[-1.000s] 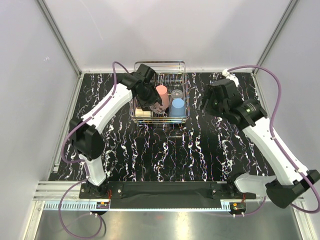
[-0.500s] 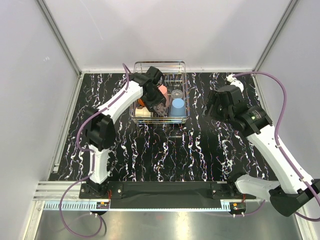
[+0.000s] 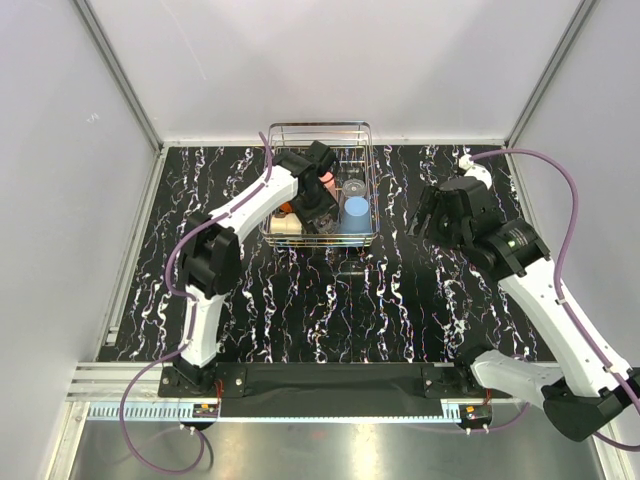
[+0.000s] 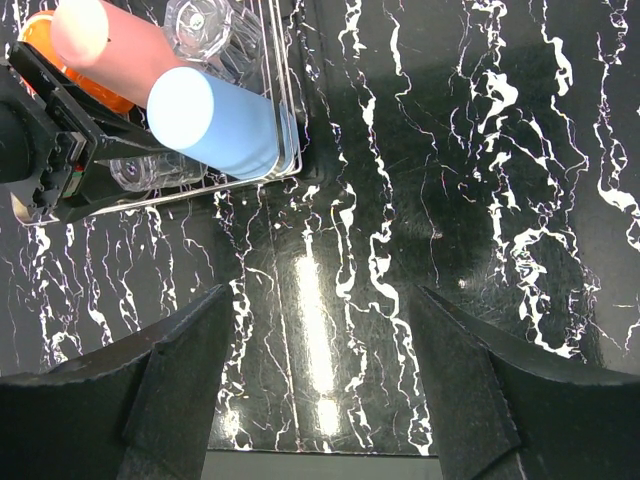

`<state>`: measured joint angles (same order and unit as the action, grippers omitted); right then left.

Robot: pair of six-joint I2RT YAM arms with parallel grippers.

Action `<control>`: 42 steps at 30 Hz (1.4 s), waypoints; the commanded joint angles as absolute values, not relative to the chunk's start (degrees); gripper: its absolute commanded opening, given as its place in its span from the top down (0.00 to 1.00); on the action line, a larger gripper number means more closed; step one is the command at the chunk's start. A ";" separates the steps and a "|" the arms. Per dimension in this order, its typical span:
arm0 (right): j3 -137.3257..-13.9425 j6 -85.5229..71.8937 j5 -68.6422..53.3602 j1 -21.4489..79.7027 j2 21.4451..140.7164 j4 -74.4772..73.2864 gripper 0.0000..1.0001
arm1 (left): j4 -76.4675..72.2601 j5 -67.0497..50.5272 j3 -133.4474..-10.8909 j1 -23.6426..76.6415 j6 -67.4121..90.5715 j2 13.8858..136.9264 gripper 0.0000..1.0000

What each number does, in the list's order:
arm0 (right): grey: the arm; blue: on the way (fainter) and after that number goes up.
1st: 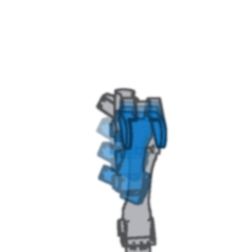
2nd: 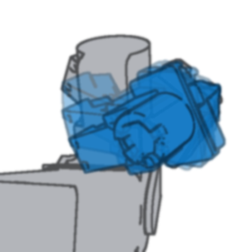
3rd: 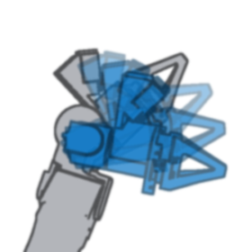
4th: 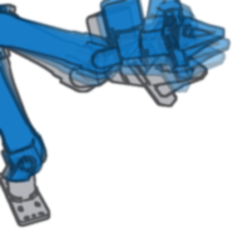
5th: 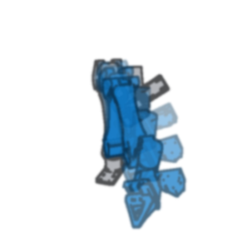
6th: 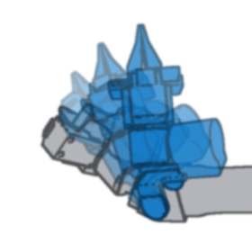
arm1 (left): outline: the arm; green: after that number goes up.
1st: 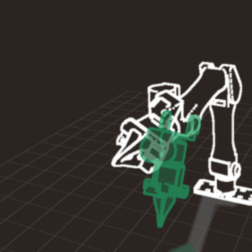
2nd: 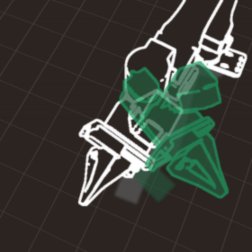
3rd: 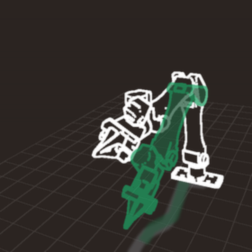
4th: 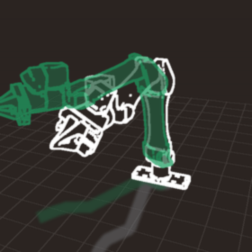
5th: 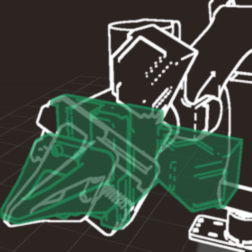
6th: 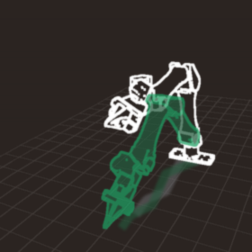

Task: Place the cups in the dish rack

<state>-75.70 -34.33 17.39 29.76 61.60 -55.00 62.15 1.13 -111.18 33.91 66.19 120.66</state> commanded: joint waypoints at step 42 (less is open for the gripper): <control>-86.30 -31.29 -8.26 31.62 75.92 -43.59 0.15 | 48.79 0.35 -92.30 23.92 47.49 82.81 0.18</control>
<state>-81.93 -32.12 -2.70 29.91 72.99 -47.66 54.33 2.42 -96.03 27.05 54.06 87.18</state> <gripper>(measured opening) 0.851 0.820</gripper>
